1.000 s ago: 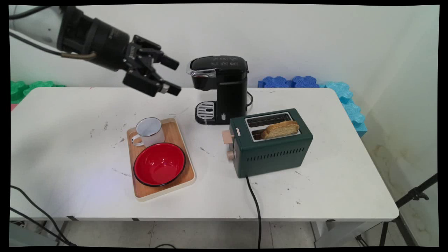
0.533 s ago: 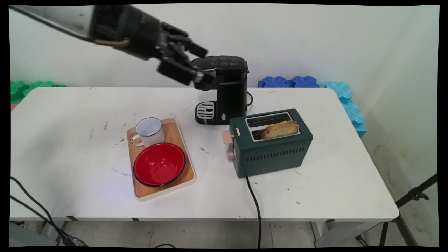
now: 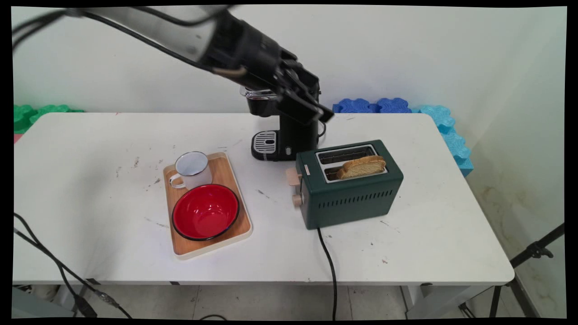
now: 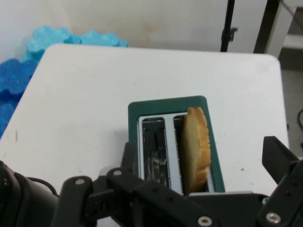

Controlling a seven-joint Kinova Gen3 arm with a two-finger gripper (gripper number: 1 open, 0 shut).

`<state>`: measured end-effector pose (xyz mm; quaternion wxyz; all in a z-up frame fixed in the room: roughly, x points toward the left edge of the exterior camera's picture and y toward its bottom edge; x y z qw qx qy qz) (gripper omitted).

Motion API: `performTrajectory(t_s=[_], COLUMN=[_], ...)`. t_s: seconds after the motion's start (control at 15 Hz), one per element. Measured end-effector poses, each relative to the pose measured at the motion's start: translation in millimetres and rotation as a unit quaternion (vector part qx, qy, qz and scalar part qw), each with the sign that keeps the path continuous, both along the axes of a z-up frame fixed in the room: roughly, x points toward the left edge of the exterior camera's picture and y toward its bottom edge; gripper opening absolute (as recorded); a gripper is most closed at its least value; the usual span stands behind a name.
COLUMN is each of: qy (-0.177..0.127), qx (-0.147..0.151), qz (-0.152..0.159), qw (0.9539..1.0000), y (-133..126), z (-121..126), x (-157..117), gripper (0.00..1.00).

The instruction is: Press the toaster switch

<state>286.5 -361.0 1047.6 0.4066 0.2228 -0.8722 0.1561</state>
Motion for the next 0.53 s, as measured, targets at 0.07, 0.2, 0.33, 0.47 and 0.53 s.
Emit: performTrajectory(t_s=[0.07,0.2,0.33,0.47,0.53], qy=[-0.008,-0.023,-0.035,-0.047,-0.052], qx=[0.003,0.009,0.014,0.020,0.023], qz=[0.001,0.002,0.002,0.001,0.000], qw=[1.0000,0.9997,0.9993,0.9987,0.9984], y=[-5,-14,-19,-26,-28], z=[-7,-21,-32,-46,-52], x=[-8,-21,-29,-38,-42], gripper=[1.00,1.00,1.00,1.00,1.00])
